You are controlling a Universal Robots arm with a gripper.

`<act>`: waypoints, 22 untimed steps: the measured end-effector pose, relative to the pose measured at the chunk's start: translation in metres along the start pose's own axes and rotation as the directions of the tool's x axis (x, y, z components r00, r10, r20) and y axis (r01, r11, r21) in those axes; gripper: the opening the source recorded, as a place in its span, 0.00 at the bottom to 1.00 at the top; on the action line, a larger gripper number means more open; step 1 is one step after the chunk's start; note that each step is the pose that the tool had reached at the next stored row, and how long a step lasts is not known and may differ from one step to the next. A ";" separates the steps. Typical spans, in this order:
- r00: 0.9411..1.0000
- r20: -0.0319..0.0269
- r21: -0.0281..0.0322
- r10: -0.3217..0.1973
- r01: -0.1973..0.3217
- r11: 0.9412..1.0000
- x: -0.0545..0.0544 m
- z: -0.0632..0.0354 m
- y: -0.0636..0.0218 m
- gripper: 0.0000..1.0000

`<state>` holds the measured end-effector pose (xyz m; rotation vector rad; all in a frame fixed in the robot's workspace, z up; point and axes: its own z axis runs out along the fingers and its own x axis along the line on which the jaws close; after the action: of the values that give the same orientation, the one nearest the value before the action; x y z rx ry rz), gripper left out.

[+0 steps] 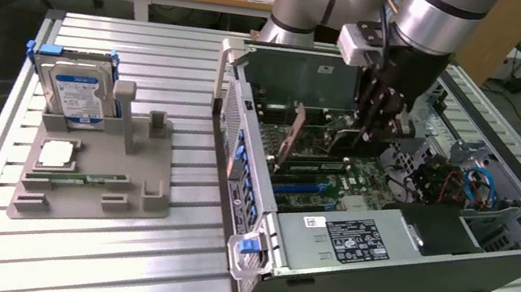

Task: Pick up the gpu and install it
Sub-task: 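Insert the gpu into the slot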

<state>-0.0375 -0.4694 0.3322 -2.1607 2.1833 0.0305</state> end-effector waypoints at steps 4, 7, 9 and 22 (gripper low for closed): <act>1.000 0.000 0.000 0.000 0.000 1.000 0.000 0.0073 0.0012 0.25; 1.000 0.000 0.000 0.000 0.000 1.000 0.001 0.0126 0.0018 0.25; 1.000 0.000 0.000 0.000 0.000 1.000 0.001 0.0164 0.0021 0.25; 1.000 0.000 0.000 0.000 0.000 1.000 0.003 0.0394 0.0183 0.25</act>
<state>-0.0544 -0.4694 0.2921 -2.1609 2.1831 0.0306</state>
